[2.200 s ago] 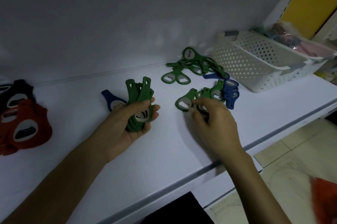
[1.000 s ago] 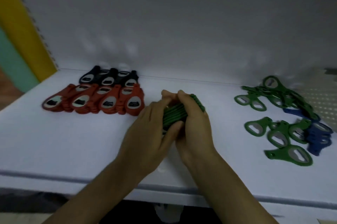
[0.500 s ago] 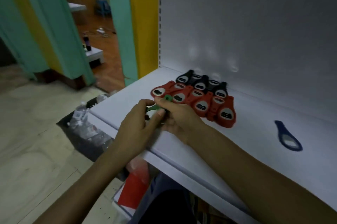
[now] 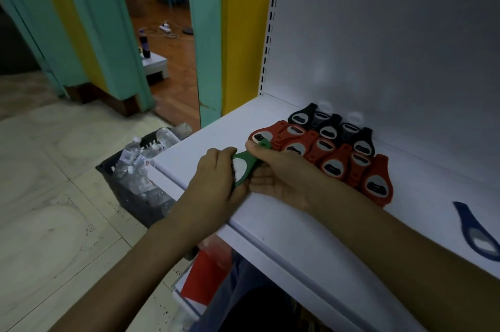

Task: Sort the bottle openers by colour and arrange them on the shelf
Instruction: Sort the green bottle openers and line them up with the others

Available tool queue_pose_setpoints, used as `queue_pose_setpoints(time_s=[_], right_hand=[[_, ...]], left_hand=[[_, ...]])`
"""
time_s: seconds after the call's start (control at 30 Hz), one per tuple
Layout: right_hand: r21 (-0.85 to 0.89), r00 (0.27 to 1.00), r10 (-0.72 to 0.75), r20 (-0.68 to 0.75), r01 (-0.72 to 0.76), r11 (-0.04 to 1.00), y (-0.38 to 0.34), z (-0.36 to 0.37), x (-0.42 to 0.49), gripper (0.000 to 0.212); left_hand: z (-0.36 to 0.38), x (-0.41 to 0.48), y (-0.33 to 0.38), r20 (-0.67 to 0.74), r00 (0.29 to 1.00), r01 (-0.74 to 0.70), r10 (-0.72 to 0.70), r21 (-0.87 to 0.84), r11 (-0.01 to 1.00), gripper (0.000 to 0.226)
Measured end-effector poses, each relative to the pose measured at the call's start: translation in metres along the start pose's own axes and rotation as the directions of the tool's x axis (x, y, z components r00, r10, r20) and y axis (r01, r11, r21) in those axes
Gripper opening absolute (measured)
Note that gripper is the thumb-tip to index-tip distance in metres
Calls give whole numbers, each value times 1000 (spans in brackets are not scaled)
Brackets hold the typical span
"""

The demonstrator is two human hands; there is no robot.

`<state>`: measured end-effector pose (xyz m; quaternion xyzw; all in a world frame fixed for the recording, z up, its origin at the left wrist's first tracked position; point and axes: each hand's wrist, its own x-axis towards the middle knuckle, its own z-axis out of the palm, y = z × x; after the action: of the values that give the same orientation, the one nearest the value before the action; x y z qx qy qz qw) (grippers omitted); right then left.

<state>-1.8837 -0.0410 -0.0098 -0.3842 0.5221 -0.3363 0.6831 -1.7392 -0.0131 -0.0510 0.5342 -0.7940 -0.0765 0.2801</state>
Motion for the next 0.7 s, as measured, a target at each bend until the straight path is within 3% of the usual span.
queue_pose_setpoints(time_s=[0.07,0.13,0.17,0.23,0.3,0.37,0.43,0.5,0.6,0.7], right_hand=[[-208,1000,-2,-21,-2,978,-6,-4,-3,41],[-534,993,-78,-88,19,845,-12,-9,-5,50],[-713,982,-165,-87,54,699,-15,-12,-5,50],[-951,917,-397,50,165,261,-21,-19,-2,42],[-960,827,-490,275,260,-101,-26,-15,0,37],[-903,780,-463,421,312,-295,-30,-8,10,49],[-823,745,-412,525,322,-467,-36,2,21,47],[-739,745,-311,590,343,-580,-42,11,30,40],[-718,795,-156,586,420,-556,-47,19,40,28],[-711,791,-123,599,455,-537,-52,22,49,14]], left_hand=[[2,1,-3,-7,1000,5,-5,23,1000,50],[1,1,-8,-10,999,36,-35,98,995,47],[-1,2,-11,-4,998,62,-62,139,988,47],[-5,4,-17,17,993,113,-119,190,975,47],[-8,7,-19,47,988,132,-147,231,964,47],[-9,8,-21,62,988,121,-139,230,966,50],[-10,5,-24,65,991,106,-117,145,984,64],[-13,1,-31,59,991,121,-122,13,993,84],[-18,-1,-40,6,992,125,-125,-78,989,91],[-16,2,-43,-55,995,77,-79,-28,997,89]])
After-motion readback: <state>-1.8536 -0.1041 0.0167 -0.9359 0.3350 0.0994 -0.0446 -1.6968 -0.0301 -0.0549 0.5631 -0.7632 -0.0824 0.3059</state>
